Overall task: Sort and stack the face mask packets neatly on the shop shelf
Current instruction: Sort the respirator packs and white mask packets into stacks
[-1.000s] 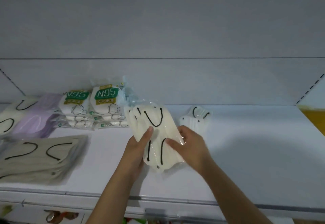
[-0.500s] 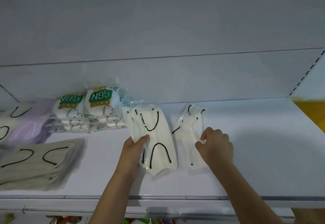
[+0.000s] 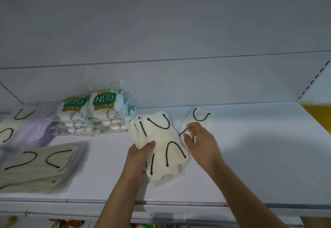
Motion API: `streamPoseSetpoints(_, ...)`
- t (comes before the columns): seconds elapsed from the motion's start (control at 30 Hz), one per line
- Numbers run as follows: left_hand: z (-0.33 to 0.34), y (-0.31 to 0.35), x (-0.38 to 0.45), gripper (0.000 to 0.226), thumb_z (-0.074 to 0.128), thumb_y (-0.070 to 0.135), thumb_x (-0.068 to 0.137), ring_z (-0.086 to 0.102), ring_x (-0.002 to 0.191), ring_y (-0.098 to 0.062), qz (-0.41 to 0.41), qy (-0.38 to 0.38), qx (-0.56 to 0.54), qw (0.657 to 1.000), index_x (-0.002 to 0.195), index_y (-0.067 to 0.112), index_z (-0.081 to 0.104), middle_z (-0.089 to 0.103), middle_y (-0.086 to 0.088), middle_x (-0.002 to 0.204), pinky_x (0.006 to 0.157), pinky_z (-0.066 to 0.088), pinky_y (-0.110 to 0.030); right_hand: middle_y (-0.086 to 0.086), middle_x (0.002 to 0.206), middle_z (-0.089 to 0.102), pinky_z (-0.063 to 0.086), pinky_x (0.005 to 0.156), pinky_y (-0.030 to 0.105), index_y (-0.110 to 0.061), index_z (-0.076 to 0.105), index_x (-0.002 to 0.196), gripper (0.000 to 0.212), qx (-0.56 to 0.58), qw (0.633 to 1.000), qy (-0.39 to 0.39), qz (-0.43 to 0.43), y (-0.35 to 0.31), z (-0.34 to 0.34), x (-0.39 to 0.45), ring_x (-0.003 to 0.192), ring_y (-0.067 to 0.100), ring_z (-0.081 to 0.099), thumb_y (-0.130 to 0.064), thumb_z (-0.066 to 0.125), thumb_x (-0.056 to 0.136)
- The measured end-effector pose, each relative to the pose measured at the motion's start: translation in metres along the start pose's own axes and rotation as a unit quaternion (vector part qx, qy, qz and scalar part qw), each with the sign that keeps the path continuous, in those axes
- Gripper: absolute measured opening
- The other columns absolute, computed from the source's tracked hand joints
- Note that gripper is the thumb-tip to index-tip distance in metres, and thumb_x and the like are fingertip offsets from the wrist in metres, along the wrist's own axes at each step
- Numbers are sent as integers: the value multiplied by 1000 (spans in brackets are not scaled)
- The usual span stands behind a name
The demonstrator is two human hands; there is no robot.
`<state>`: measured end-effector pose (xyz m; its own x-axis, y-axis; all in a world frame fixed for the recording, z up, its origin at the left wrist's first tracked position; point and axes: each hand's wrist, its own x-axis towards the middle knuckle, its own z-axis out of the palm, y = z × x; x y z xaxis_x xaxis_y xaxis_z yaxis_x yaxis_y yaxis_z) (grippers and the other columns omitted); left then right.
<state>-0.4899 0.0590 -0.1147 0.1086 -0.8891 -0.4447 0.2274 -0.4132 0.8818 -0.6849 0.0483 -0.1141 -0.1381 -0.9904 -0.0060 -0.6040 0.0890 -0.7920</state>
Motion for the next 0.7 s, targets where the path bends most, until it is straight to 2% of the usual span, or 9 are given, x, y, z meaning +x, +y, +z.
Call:
streamPoseSetpoints(0.1,-11,2,3,27,63,11,94,72,101,-33,-8,16,-13,1000,121,10,66,76,-10,107,94,54,-55,-2,157,32,24,118,34,-22,31,151,83,-248,966,-66,-22,25,-1,16,146,21,26,-64,59,85)
streamPoseSetpoints(0.17,-19,2,5,28,63,11,93,71,103,-33,-7,19,-21,1000,121,10,65,76,-11,108,96,53,-54,-4,156,36,27,116,33,-26,40,147,71,-296,952,-76,-34,31,1,15,147,18,26,-64,54,89)
streamPoseSetpoints(0.27,-28,4,5,29,62,12,94,71,104,-34,-9,19,-24,1000,122,10,65,76,-12,109,94,54,-52,-6,113,66,47,86,31,-26,64,113,25,-263,961,65,-48,28,2,6,113,18,58,-39,48,99)
streamPoseSetpoints(0.37,-27,6,2,28,61,13,94,71,103,-34,-16,1,-21,1000,122,9,65,76,-13,107,87,57,-46,-4,96,73,50,73,29,-23,71,101,14,-92,970,218,-59,24,3,-4,87,20,68,-28,59,97)
streamPoseSetpoints(0.43,-20,7,-1,30,60,15,96,71,103,-34,-23,-21,-28,999,124,8,64,75,-14,109,90,56,-47,-7,100,75,51,80,27,-22,74,103,15,-36,953,255,-160,20,3,-6,89,14,69,-24,62,95)
streamPoseSetpoints(0.5,-9,10,-7,34,56,27,99,70,108,-32,-34,-59,-61,996,127,7,64,73,-15,115,97,52,-48,-10,110,73,44,95,23,-24,75,102,21,-93,929,168,-317,14,4,-10,104,11,66,-20,57,93)
streamPoseSetpoints(0.57,3,14,-14,38,54,34,101,70,109,-31,-40,-88,-86,992,123,6,66,72,-17,116,92,54,-44,-16,125,66,40,105,31,-30,74,105,27,-142,897,37,-417,17,10,-14,124,10,57,-25,50,94)
streamPoseSetpoints(0.63,11,15,-14,32,62,20,97,71,105,-31,12,-85,-57,995,124,4,65,73,-17,114,85,57,-42,-21,138,56,42,108,37,-34,71,114,28,-99,914,-35,-392,21,9,-21,136,5,44,-31,50,97)
streamPoseSetpoints(0.7,11,15,-12,32,67,6,91,72,104,-27,88,-76,-8,993,123,8,66,74,-13,114,87,57,-40,-21,145,49,41,110,40,-33,64,126,32,-16,942,-11,-336,19,-1,-26,138,4,40,-34,52,96)
